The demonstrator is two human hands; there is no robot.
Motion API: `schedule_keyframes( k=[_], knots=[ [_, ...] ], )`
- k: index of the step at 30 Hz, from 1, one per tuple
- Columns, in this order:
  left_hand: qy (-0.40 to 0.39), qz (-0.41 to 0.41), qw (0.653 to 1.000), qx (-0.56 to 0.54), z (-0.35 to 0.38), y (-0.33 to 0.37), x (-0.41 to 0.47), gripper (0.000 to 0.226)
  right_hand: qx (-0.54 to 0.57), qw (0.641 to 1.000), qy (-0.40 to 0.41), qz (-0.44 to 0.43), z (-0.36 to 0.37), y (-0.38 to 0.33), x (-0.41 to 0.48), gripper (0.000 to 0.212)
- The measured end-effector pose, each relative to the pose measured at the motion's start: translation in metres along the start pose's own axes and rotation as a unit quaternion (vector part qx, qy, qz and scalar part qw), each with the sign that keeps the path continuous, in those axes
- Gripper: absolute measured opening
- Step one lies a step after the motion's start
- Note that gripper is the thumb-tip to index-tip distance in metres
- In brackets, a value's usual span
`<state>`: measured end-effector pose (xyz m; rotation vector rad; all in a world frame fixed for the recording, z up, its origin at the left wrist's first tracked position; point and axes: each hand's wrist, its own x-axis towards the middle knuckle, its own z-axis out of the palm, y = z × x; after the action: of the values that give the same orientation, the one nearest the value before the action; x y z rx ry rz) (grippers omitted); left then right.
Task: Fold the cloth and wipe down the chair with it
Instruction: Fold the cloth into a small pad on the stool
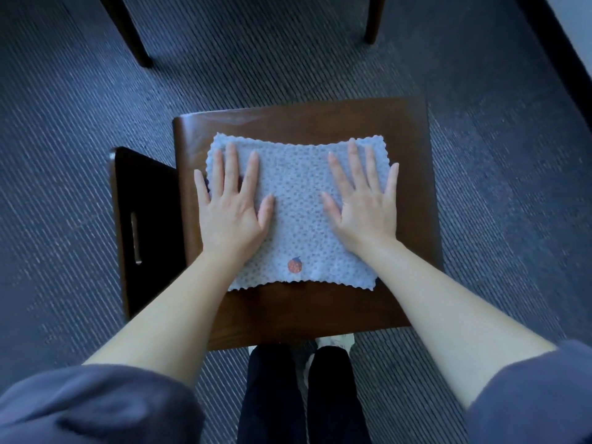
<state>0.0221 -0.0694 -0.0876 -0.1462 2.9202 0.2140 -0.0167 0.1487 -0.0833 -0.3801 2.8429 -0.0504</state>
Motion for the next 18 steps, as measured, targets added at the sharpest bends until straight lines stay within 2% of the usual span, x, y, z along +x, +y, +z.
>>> schedule_keyframes(
  k=[2, 6, 15, 18],
  knots=[
    [0.006, 0.009, 1.000, 0.004, -0.003, 0.002, -0.001, 0.072, 0.005, 1.000, 0.010, 0.014, -0.003, -0.002, -0.004, 0.065],
    [0.038, 0.079, 0.996, 0.003, -0.008, 0.014, 0.008, 0.072, 0.017, 1.000, 0.025, -0.001, -0.001, -0.016, -0.007, 0.068],
    [0.032, 0.022, 0.999, -0.017, -0.010, 0.002, 0.012, 0.073, 0.006, 0.998, 0.022, 0.064, -0.005, -0.001, -0.003, 0.070],
    [0.023, 0.084, 0.996, -0.015, -0.004, 0.013, -0.023, 0.071, 0.024, 0.999, 0.020, 0.012, -0.008, -0.015, -0.029, 0.072]
  ],
)
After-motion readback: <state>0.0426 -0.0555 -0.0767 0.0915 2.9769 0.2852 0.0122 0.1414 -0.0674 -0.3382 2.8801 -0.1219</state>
